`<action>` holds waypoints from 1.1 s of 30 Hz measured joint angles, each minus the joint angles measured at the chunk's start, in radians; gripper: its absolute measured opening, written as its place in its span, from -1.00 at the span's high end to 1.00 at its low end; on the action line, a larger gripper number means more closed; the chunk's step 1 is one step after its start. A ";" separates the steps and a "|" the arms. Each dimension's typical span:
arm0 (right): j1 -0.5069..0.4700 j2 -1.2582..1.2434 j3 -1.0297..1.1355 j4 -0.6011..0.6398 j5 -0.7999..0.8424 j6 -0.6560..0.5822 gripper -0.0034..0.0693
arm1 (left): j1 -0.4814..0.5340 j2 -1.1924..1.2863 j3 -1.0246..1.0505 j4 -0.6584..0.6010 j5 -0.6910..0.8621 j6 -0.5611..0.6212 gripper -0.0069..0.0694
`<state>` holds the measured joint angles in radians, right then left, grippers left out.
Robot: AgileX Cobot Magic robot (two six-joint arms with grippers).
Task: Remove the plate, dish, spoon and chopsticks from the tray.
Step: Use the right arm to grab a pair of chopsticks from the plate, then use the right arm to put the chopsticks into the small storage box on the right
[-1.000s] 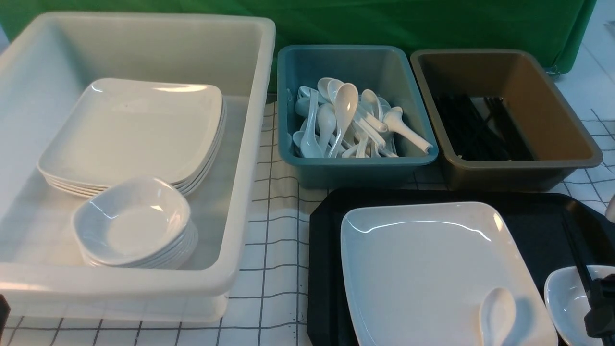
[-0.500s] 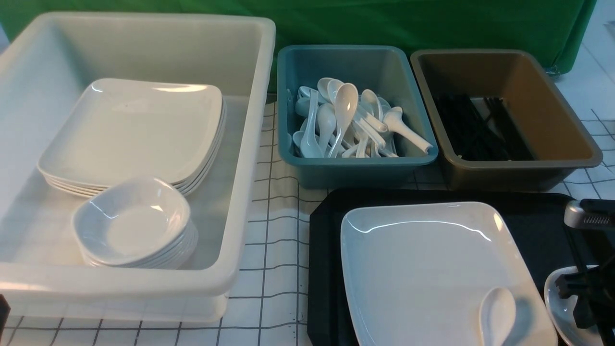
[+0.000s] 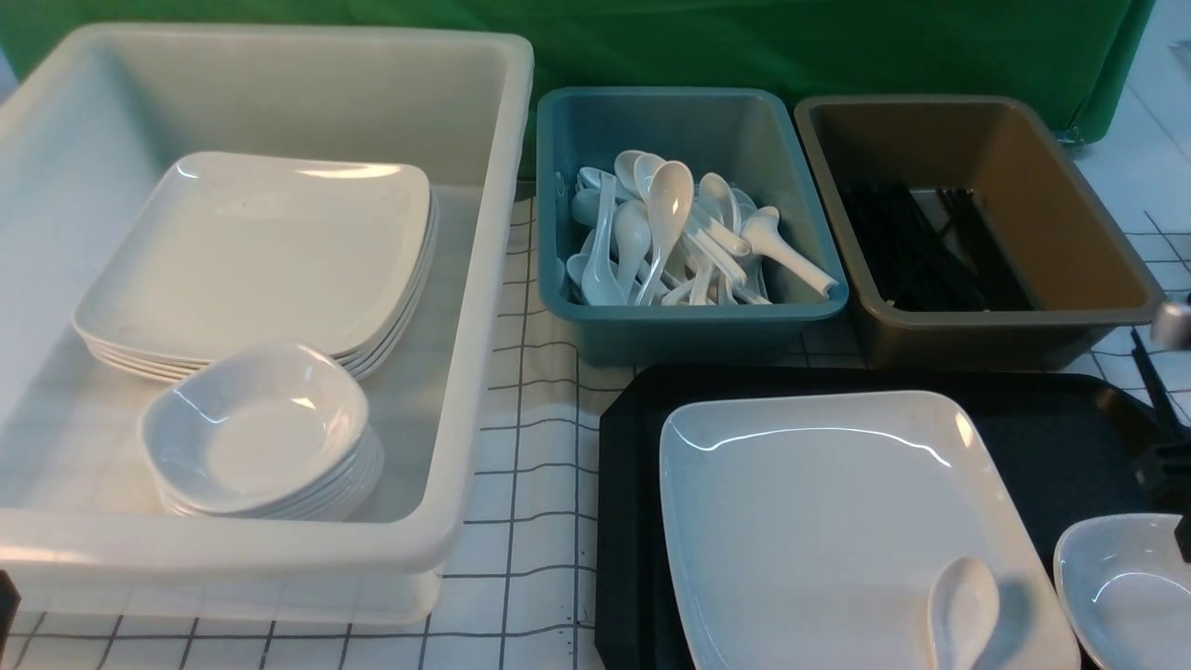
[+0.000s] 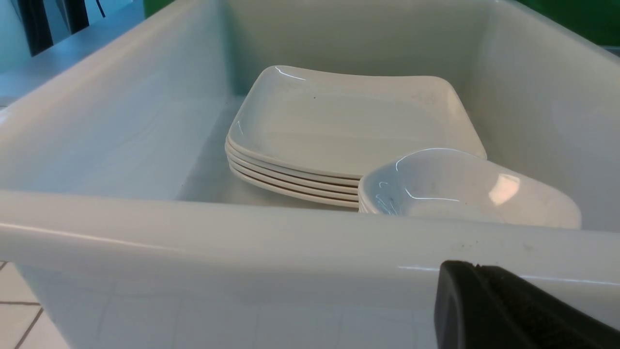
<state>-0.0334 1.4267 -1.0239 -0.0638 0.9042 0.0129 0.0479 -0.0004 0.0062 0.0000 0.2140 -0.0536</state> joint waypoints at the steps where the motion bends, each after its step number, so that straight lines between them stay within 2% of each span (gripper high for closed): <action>1: 0.000 -0.018 -0.029 0.012 0.007 -0.003 0.46 | 0.000 0.000 0.000 0.000 0.000 0.000 0.76; 8: 0.000 -0.004 -0.268 0.128 0.001 -0.080 0.46 | 0.000 0.000 0.000 0.000 0.000 -0.001 0.76; 11: 0.000 0.074 -0.402 0.165 -0.066 -0.107 0.46 | 0.000 0.000 0.000 0.000 0.000 -0.001 0.76; 14: 0.000 0.188 -0.502 0.172 -0.238 -0.125 0.46 | 0.000 0.000 0.000 0.000 0.000 -0.001 0.76; 18: 0.000 0.290 -0.525 0.184 -0.483 -0.128 0.46 | 0.000 0.000 0.000 0.000 0.000 -0.002 0.76; 25: 0.000 0.499 -0.527 0.189 -0.763 -0.123 0.46 | 0.000 0.000 0.000 0.000 0.000 -0.002 0.76; 29: 0.000 0.587 -0.527 0.190 -0.807 -0.122 0.37 | 0.000 0.000 0.000 0.000 0.000 -0.002 0.76; 33: 0.000 0.631 -0.527 0.191 -0.773 -0.122 0.17 | 0.000 0.000 0.000 0.000 0.000 -0.002 0.76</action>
<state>-0.0334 2.0577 -1.5505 0.1271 0.1309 -0.1090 0.0479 -0.0004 0.0062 0.0000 0.2140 -0.0556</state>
